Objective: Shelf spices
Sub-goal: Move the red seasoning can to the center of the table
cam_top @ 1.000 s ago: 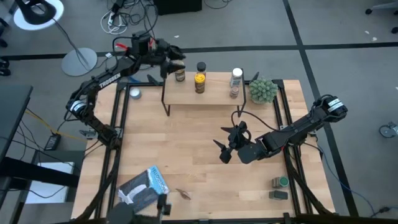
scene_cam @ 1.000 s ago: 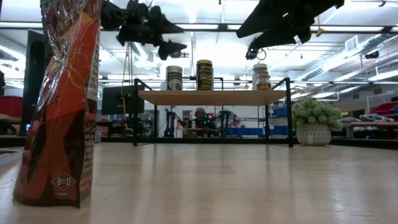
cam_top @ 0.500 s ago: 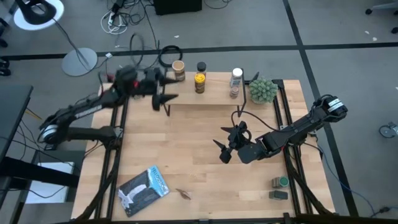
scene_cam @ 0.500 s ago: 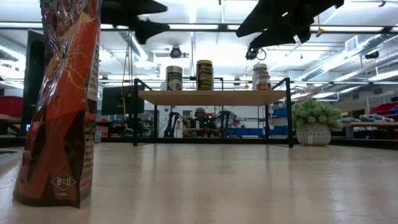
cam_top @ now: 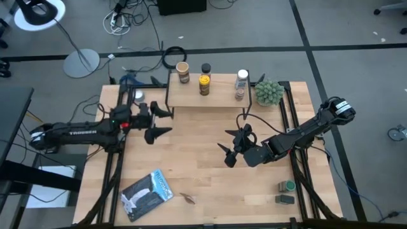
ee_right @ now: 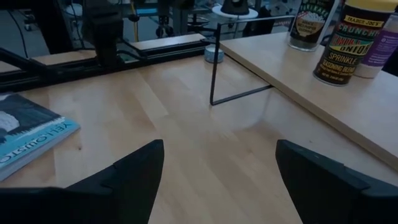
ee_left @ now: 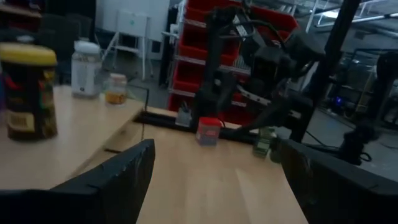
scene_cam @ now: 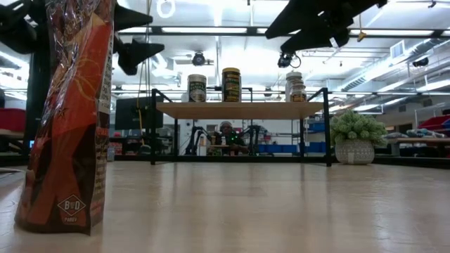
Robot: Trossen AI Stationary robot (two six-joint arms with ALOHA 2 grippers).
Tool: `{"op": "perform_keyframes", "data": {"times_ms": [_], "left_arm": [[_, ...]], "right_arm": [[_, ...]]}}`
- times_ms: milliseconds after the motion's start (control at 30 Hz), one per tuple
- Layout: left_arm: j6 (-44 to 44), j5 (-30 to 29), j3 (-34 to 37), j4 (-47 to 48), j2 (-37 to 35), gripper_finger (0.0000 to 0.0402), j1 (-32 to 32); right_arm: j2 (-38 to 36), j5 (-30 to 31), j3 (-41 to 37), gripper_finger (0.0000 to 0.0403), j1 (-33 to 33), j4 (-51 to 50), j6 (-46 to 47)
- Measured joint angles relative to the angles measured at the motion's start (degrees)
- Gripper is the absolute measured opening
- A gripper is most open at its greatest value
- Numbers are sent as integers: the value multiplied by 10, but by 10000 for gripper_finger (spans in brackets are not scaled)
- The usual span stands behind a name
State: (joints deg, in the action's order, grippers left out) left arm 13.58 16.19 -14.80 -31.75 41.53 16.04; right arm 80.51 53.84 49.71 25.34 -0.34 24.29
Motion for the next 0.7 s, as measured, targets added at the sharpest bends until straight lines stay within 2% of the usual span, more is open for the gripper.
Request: {"op": "perform_keyframes", "data": {"times_ms": [367,567,633,700], "left_arm": [[3,2,1,-21,11,349,-1],[-52,30,1,-15,12,349,-17],[-73,0,1,-11,12,349,-42],[-97,-58,1,-3,12,349,-68]], "right_arm": [[0,0,0,307,-3,17,0],[0,0,0,307,-8,34,-3],[0,4,0,307,-8,32,-5],[0,6,0,307,-8,30,-6]]}}
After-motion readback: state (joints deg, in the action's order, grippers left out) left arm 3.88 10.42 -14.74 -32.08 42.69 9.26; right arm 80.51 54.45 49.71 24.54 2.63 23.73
